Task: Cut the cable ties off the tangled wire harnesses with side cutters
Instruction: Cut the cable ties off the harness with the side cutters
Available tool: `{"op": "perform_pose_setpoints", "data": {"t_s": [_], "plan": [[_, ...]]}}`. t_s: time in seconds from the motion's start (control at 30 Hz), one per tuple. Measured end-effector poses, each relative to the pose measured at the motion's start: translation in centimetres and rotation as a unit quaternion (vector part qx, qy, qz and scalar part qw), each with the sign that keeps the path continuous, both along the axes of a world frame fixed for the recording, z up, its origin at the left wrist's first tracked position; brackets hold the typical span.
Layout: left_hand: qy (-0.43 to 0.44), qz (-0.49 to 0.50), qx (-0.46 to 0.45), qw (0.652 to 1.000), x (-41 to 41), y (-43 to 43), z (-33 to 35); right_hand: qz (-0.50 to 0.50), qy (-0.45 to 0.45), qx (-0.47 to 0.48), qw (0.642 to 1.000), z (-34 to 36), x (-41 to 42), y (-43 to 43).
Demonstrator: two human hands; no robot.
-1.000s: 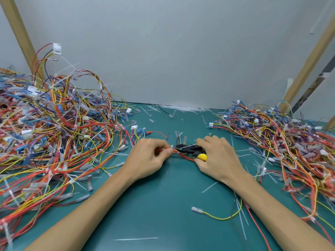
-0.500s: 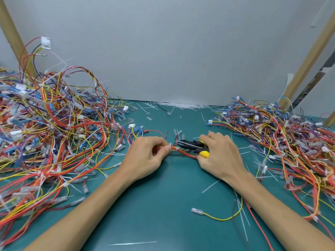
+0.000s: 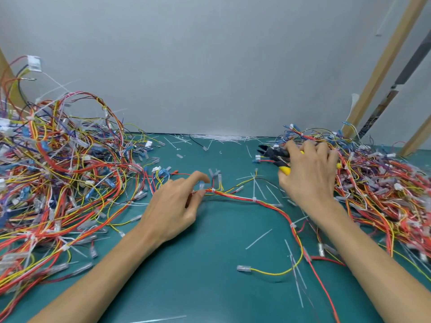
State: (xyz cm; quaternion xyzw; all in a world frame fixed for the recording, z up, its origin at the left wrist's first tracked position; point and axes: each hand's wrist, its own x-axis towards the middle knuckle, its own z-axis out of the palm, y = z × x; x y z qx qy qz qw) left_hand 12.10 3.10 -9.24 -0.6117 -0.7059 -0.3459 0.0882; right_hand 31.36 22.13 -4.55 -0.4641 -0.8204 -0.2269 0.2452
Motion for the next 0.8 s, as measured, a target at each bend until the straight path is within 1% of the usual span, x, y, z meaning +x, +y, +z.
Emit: {"op": "perform_pose_setpoints", "data": {"t_s": [0.07,0.1,0.13,0.17,0.2,0.23,0.27,0.3,0.33,0.37,0.5,0.6,0.63,0.67,0.77,0.8], "plan": [[0.004,0.003,-0.001,1.0,0.0,0.0,0.0,-0.029,0.031,-0.097,0.994,0.3,0.2,0.6],[0.011,0.002,-0.002,1.0,0.0,0.0,-0.1,-0.024,0.069,-0.165,0.984,0.6,0.4,0.9],[0.02,0.003,-0.002,1.0,0.0,0.1,-0.1,-0.005,0.128,-0.246,0.961,0.8,0.6,1.1],[0.03,0.008,0.002,1.0,0.0,0.1,-0.1,0.022,0.202,-0.336,0.92,1.0,0.7,1.3],[0.037,0.017,0.008,0.999,0.0,0.1,-0.1,0.053,0.28,-0.421,0.861,1.2,0.8,1.3],[0.042,0.03,0.019,0.998,0.0,0.1,-0.1,0.085,0.356,-0.488,0.793,1.3,0.7,1.3],[0.045,0.045,0.032,0.997,0.1,0.1,0.0,0.106,0.415,-0.533,0.729,1.3,0.7,1.3],[0.047,0.062,0.047,0.996,0.1,0.1,0.1,0.116,0.455,-0.566,0.678,1.4,0.6,1.4],[0.045,0.077,0.065,0.994,0.2,0.2,0.1,0.122,0.48,-0.588,0.64,1.4,0.5,1.4],[0.035,0.087,0.085,0.992,0.2,0.2,0.2,0.125,0.495,-0.603,0.614,1.5,0.5,1.5],[-0.066,0.094,0.159,0.981,-0.1,0.3,0.2,0.135,0.497,-0.654,0.554,1.8,0.6,1.7],[-0.111,0.098,0.177,0.973,-0.2,0.1,0.3,0.15,0.506,-0.691,0.494,1.5,0.9,1.7],[-0.126,0.09,0.175,0.972,-0.2,0.1,0.5,0.154,0.509,-0.698,0.48,1.4,1.0,1.7],[-0.145,0.08,0.17,0.971,-0.2,0.1,0.8,0.158,0.509,-0.702,0.473,1.5,1.1,1.6],[-0.199,0.051,0.162,0.965,0.1,0.8,3.2,0.187,0.49,-0.706,0.476,1.8,1.3,1.2],[-0.207,0.044,0.157,0.965,0.3,1.3,4.3,0.202,0.489,-0.707,0.469,2.0,1.3,1.0]]}}
